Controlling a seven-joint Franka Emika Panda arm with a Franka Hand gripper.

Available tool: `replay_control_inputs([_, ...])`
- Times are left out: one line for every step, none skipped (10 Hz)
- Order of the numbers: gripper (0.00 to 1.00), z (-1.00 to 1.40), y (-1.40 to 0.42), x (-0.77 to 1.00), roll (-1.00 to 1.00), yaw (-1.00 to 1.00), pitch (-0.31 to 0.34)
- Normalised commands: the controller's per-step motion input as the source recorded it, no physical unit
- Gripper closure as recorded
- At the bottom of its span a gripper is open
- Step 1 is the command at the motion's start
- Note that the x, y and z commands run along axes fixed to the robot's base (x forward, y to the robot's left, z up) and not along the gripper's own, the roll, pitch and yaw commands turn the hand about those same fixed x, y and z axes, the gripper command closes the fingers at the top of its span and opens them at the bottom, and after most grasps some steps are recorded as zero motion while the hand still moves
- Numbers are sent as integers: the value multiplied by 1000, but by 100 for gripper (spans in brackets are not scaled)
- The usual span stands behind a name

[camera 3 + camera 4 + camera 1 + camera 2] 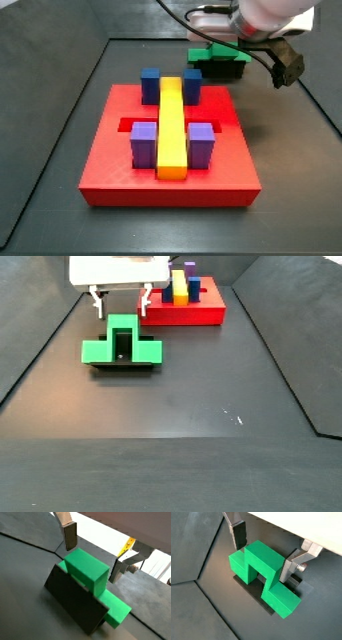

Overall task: Pick up the green object. Move up. Place the green object on the fixture. Regrasp the green object. Move to above the board. Insert the green object.
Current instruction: Regrasp the green object.

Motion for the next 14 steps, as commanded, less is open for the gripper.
replay_control_inputs([0, -260, 0, 117, 74, 0, 0])
replay_control_inputs([0, -283, 154, 0, 60, 0, 0])
replay_control_inputs([0, -283, 220, -74, 49, -83, 0])
replay_control_inputs([0, -229, 154, -231, 37, -160, 0])
replay_control_inputs([0, -3, 0, 0, 37, -9, 0])
replay_control_inputs([0, 0, 0, 0, 0, 0, 0])
replay_control_inputs([100, 0, 0, 0, 0, 0, 0])
replay_control_inputs([100, 0, 0, 0, 0, 0, 0])
replay_control_inputs([100, 0, 0, 0, 0, 0, 0])
replay_control_inputs([100, 0, 0, 0, 0, 0, 0])
replay_control_inputs([100, 0, 0, 0, 0, 0, 0])
replay_control_inputs([100, 0, 0, 0, 0, 0, 0])
replay_control_inputs([100, 0, 0, 0, 0, 0, 0])
replay_control_inputs([100, 0, 0, 0, 0, 0, 0])
